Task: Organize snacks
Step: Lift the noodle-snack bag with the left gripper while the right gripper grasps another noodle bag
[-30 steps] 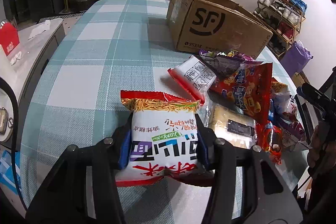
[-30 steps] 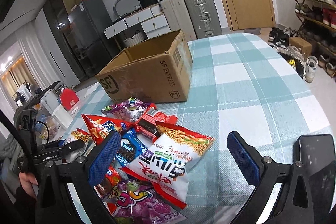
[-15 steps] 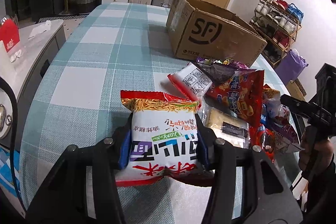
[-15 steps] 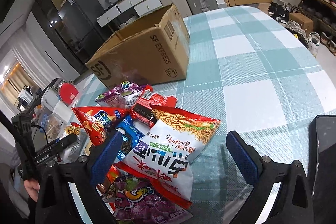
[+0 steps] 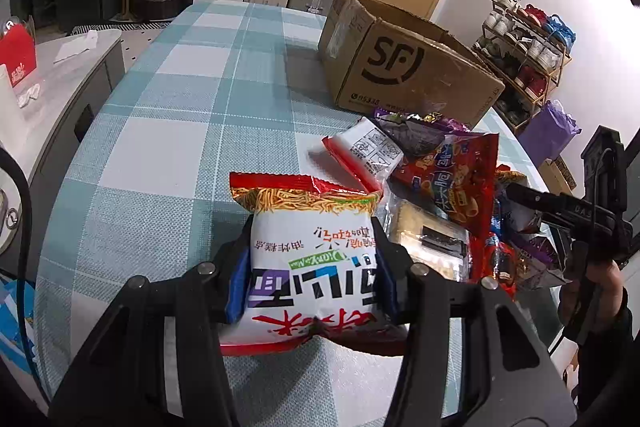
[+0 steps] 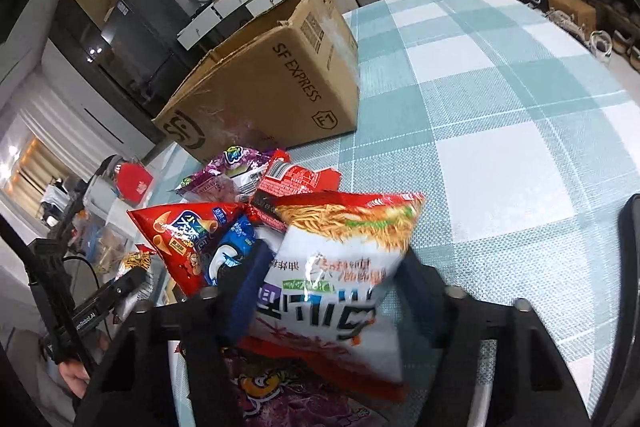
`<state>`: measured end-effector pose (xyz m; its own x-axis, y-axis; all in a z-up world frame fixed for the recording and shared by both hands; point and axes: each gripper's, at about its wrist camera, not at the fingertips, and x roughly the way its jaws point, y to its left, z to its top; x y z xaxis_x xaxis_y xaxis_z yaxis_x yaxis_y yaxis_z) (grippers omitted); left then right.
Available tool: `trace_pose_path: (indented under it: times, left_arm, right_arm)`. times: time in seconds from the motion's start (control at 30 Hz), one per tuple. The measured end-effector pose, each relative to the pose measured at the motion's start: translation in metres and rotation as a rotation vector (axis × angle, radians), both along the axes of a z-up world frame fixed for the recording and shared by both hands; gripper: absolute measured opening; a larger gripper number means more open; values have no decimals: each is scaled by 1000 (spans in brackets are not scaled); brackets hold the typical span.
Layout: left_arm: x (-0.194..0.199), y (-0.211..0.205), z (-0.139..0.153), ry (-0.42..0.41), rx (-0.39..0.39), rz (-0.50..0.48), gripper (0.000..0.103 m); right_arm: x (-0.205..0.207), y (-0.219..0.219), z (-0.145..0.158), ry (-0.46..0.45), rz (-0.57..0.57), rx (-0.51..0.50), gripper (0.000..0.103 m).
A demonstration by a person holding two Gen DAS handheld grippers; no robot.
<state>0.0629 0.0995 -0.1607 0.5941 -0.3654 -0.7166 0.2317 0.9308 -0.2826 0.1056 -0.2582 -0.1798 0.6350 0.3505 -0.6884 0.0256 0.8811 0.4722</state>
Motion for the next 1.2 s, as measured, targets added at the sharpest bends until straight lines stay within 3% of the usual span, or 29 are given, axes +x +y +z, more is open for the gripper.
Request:
trace_pose_path:
  times: [0.13,0.37,0.7,0.8,0.97,1.2]
  left_arm:
    - [-6,0,10,-18,-1,9,48]
    - [-15,-6,37,-47,1,8,48]
    - [0,-31,105,-149,-15,-59,48]
    - [12,-39,123,-156,-27,-79,48]
    - [28,-63,155,-203,16,-111,48]
    - [70,-95,191,-208,16,-153,48]
  right_arm:
    - [-4,3,2,-8,12,-32,48]
    - [-23,-3,24,-92,-1,-50,47]
    - [-29,10,96,-265,74,-126,47]
    - [-22,10,118,-303,93,-92,47]
    - [-5,11,150,-351,111,-42,47]
    - [25,20,206,-426,151,-64,47]
